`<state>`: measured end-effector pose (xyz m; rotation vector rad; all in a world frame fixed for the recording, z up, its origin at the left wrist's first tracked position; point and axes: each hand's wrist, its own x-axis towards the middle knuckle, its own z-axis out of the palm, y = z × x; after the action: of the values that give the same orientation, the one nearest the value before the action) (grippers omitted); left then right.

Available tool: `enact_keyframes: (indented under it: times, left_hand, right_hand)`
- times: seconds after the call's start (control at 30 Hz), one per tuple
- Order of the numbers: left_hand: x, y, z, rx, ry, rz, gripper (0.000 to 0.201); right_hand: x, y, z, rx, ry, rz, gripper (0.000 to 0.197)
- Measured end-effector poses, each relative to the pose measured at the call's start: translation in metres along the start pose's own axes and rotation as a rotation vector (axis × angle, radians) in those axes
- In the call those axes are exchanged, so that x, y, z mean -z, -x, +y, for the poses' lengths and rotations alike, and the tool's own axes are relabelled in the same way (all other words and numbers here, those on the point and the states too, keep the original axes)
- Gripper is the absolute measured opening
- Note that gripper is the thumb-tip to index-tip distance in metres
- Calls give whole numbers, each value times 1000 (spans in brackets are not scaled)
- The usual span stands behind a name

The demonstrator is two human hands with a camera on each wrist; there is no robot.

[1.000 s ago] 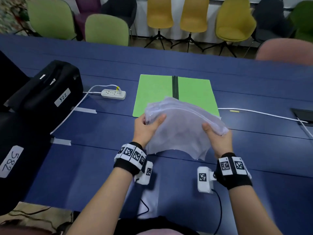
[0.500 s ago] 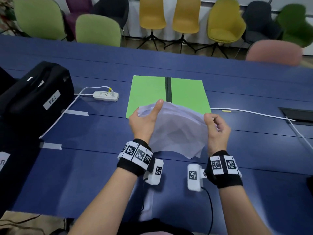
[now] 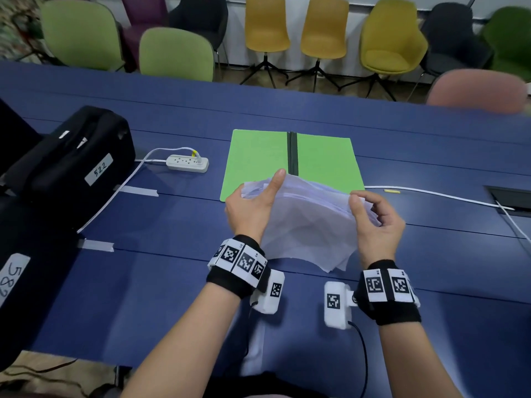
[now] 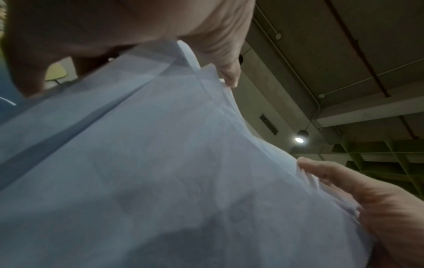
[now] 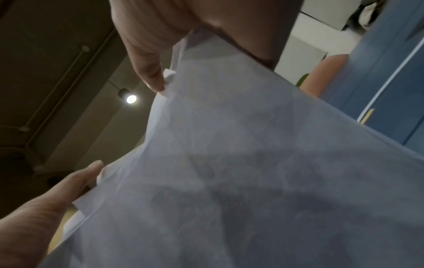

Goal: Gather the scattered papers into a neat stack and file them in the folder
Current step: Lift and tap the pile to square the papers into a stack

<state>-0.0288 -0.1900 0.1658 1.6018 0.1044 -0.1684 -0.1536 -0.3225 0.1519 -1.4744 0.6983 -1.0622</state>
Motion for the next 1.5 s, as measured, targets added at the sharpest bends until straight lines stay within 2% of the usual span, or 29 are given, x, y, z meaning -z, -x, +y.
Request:
enact_keyframes:
  times: [0.1, 0.2, 0.37, 0.47, 0.57, 0.7, 0.77, 0.83, 0.93, 1.03, 1.13, 1.2, 1.3, 1.4, 1.5]
  left_hand:
    - [-1, -1, -1, 3, -4, -8, 50]
    - [-2, -2, -2, -33, 21, -11, 46]
    - [0, -3, -4, -123, 46, -109, 28]
    - [-2, -5, 0, -96, 32, -106, 38]
    - [-5, -6, 3, -50, -21, -67, 51]
    - [-9, -4, 6, -8, -54, -1, 58]
    - [-12, -5, 5, -36, 17, -10, 52]
    - [-13, -5, 3, -125, 33, -32, 38]
    - [-9, -8, 3, -272, 24, -104, 19]
    - [-4, -13, 4, -347, -27, -195, 8]
    - [1, -16, 7, -351, -51, -246, 4]
    - [5, -19, 8, -293, -14, -231, 3]
    - [10, -24, 4, -181, 99, -195, 15]
    - [10, -23, 2, -190, 154, -195, 12]
    - [3, -17, 8, -198, 50, -142, 50]
  right_hand:
    - [-2, 4, -1, 50, -2, -47, 19]
    - [5, -1, 2, 28, -25, -39, 19]
    - [12, -4, 5, 19, -43, -13, 20]
    - [4, -2, 3, 51, 24, -46, 29]
    - [5, -1, 3, 58, 55, -73, 25]
    - [7, 3, -1, 114, 109, -156, 20]
    - [7, 5, -1, 137, 147, -186, 14]
    - [7, 5, 1, 142, 195, -221, 6]
    - [8, 7, 0, 148, 240, -238, 22]
    - [7, 5, -3, 124, 217, -236, 39]
    - [10, -1, -1, 55, 151, -219, 55]
    - [16, -4, 2, 13, 112, -219, 56]
    - [23, -9, 11, -63, 100, -289, 44]
    - [23, -10, 27, -172, 156, -329, 24]
    - [19, -12, 33, -194, 187, -313, 23]
